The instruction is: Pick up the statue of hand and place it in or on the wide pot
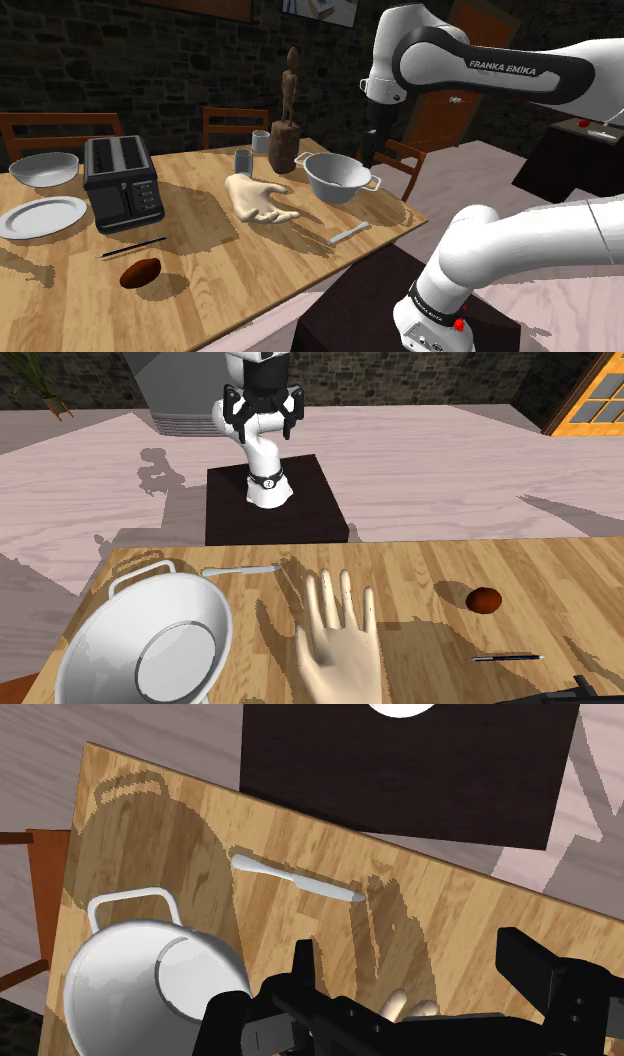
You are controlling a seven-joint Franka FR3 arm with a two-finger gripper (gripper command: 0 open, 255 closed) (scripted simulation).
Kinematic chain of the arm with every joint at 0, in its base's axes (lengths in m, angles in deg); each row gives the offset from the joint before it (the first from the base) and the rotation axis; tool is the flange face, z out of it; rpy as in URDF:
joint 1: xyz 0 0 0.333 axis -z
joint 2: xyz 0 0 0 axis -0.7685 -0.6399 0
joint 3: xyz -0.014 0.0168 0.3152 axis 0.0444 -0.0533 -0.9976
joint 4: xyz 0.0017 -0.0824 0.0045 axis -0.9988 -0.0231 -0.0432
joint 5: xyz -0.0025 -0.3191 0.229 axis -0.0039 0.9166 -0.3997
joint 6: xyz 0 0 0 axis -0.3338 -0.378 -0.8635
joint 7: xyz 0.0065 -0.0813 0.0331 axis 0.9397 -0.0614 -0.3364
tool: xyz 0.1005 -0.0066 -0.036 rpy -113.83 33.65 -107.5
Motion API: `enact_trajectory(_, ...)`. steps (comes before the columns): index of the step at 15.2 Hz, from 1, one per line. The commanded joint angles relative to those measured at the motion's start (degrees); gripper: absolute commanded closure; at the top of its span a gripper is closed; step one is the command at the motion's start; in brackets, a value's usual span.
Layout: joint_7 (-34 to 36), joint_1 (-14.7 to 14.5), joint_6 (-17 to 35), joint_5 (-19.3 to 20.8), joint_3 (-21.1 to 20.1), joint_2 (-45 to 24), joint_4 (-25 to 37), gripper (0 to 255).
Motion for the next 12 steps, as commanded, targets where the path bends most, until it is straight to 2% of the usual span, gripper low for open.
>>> enact_trajectory(1, 0.0, 0.0, 0.0, 0.0, 0.0, 0.0, 0.0, 0)
enact_trajectory(12, -0.9, 1.0, 17.31, 1.09, 1.24, -23.03, 4.95, 0)
